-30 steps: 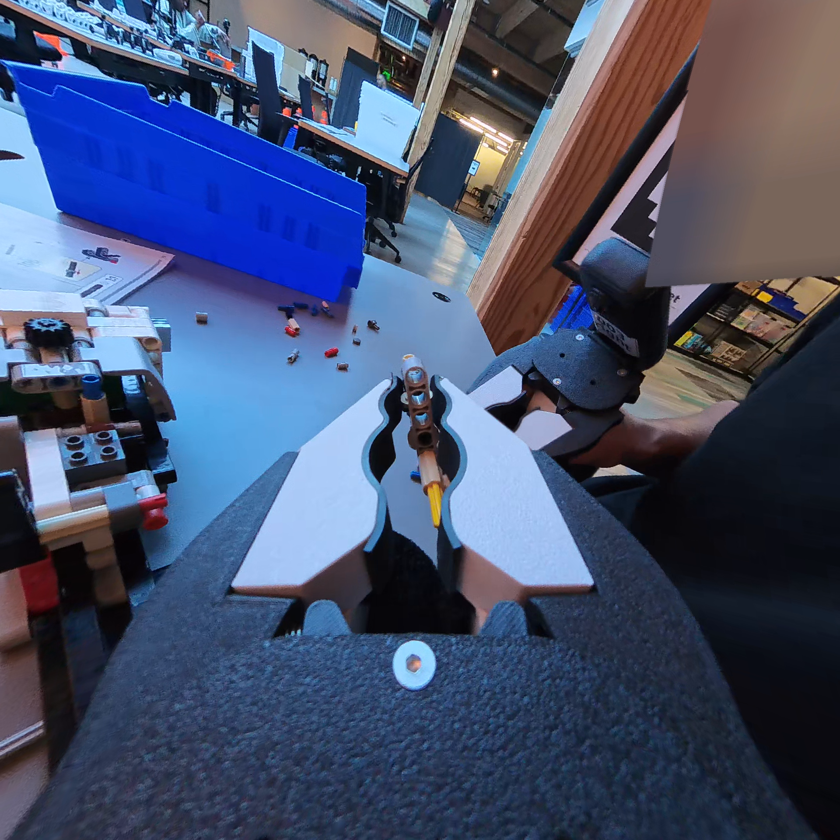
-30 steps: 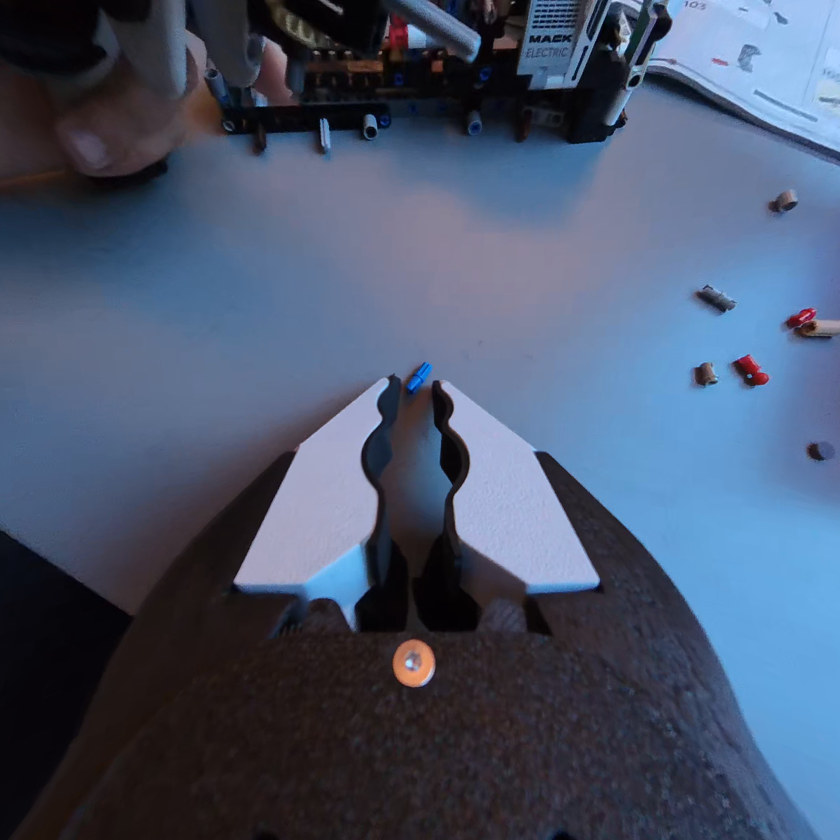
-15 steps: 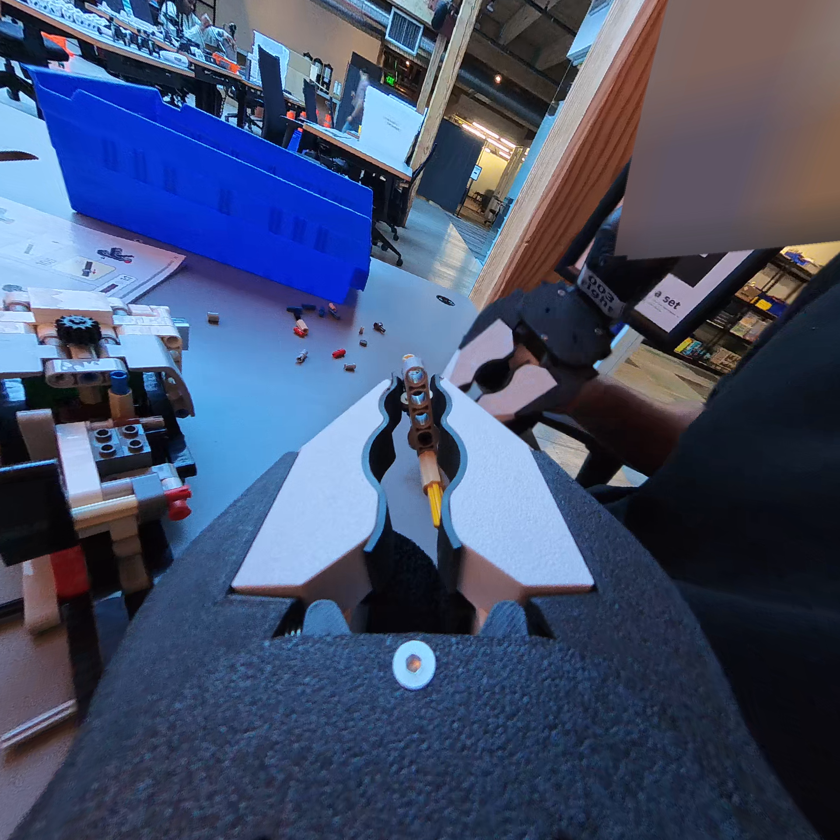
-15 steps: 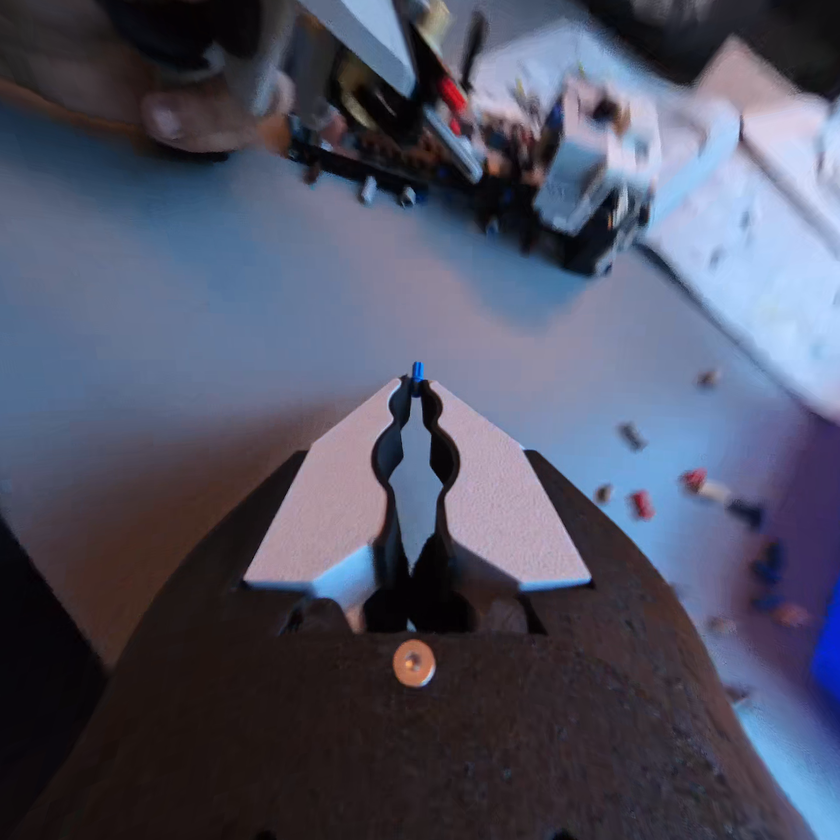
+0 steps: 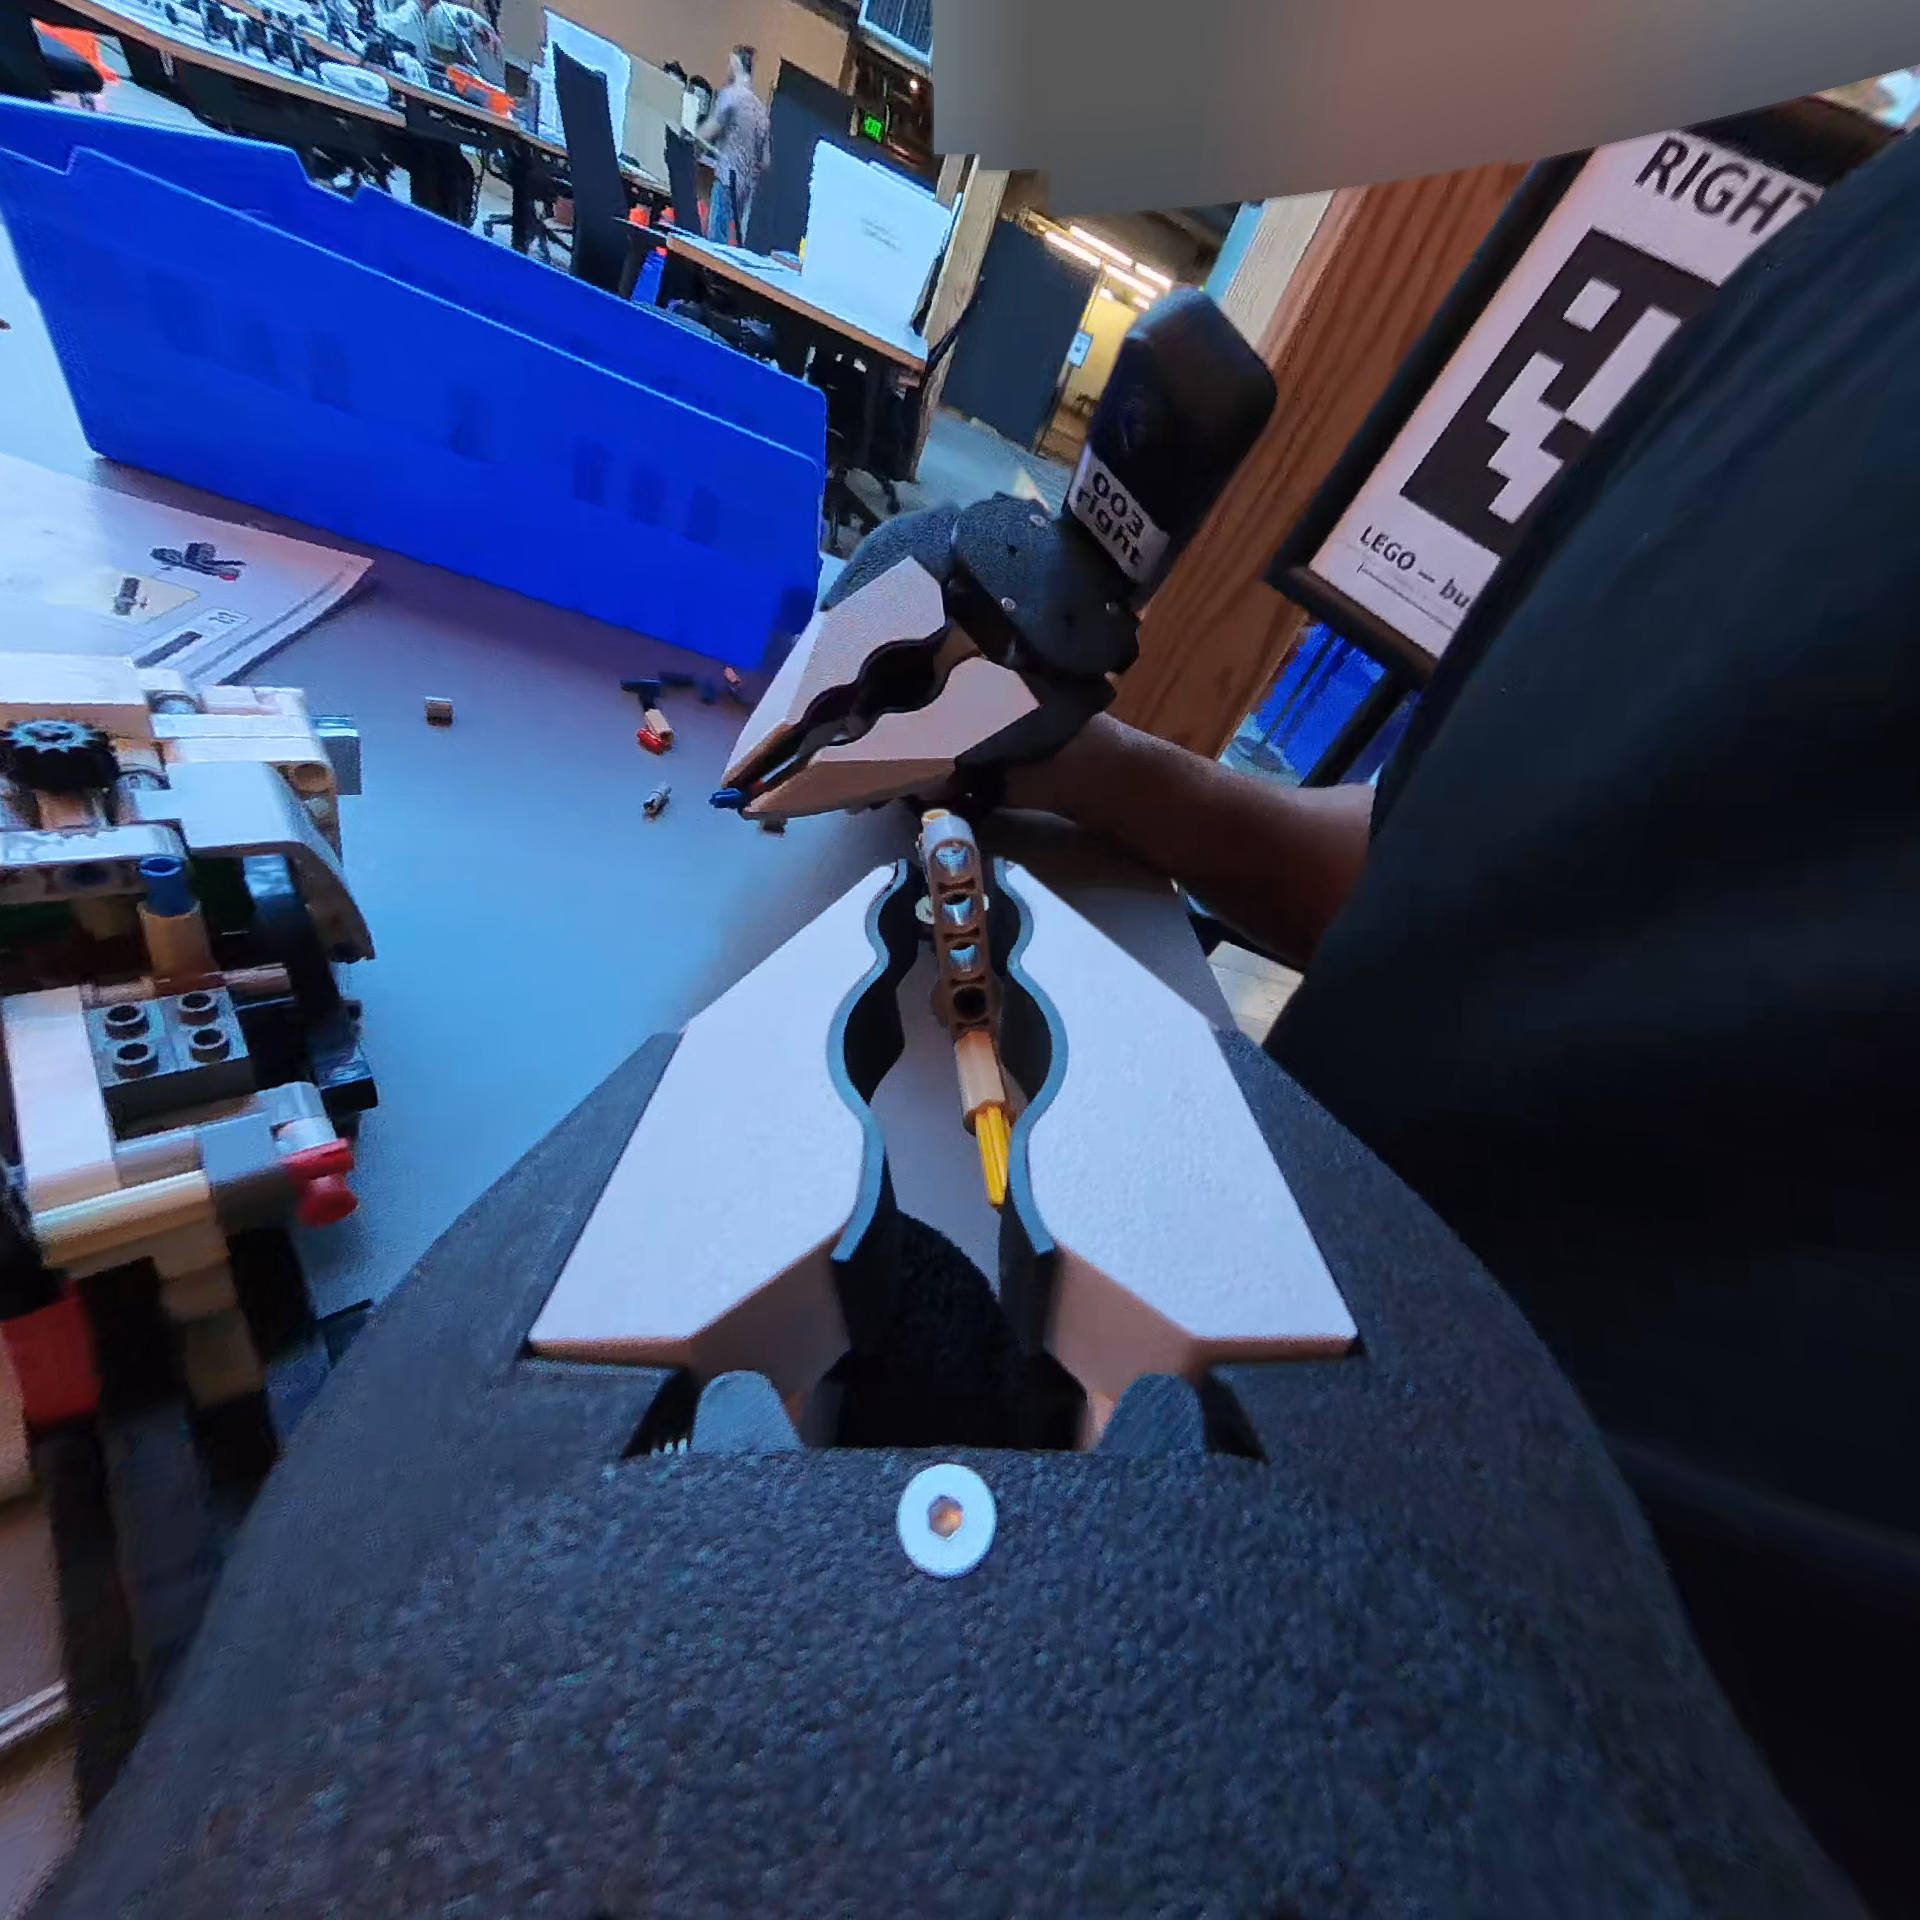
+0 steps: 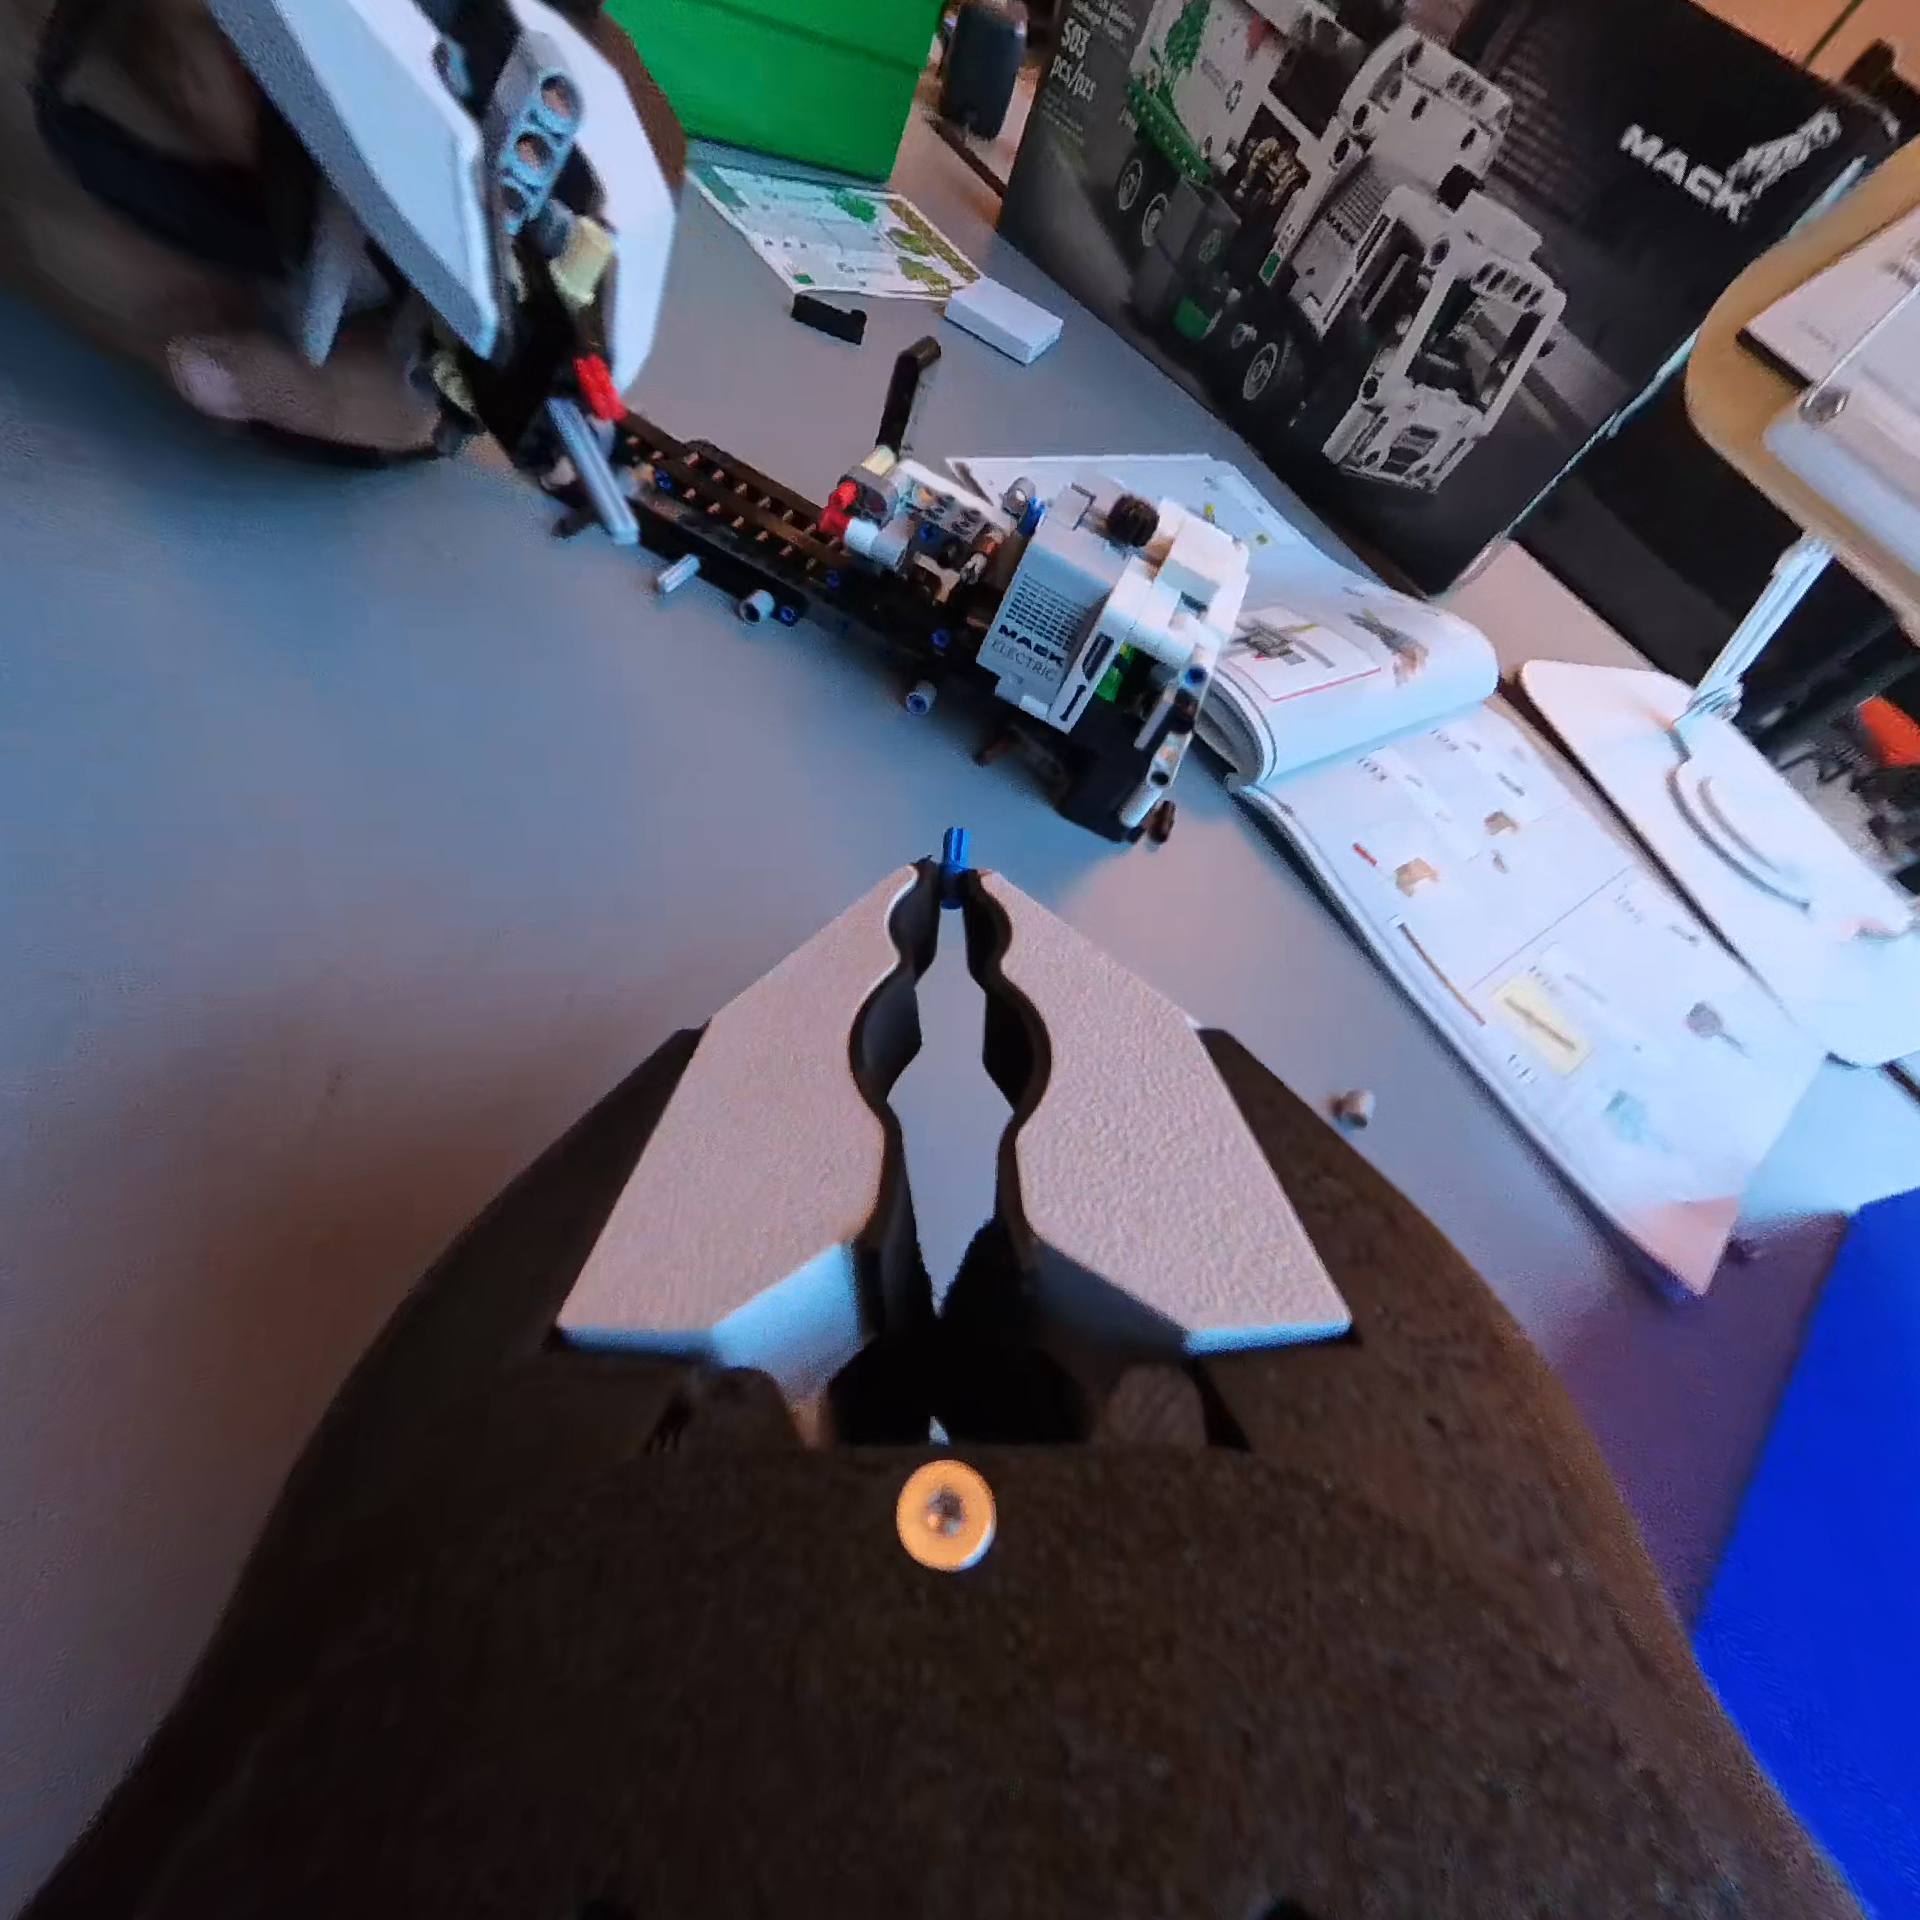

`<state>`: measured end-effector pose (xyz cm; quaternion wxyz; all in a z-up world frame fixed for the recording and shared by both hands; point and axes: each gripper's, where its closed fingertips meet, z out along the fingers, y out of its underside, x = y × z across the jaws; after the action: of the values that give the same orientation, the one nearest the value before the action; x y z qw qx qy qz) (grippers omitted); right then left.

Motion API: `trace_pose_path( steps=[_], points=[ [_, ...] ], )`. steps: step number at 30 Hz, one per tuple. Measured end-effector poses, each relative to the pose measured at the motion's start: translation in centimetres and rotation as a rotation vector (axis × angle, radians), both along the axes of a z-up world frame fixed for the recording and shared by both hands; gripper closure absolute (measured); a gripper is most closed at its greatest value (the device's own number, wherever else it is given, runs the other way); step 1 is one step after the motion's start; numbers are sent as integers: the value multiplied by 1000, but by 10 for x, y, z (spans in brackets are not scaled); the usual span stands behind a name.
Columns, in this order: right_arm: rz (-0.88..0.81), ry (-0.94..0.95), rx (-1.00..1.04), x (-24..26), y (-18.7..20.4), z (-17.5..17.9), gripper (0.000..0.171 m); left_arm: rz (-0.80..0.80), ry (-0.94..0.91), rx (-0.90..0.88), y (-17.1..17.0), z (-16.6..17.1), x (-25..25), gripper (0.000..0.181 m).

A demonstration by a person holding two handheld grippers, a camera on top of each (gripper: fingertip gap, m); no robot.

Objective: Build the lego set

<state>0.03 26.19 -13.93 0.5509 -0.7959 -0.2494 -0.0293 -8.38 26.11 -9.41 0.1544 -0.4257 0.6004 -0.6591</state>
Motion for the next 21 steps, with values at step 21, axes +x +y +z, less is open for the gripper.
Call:
trace_pose_path(
  steps=[21],
  points=[
    [67, 38, 72, -37, -13, 11, 168, -136, 94, -196, -6, 1, -6, 172]
  ],
)
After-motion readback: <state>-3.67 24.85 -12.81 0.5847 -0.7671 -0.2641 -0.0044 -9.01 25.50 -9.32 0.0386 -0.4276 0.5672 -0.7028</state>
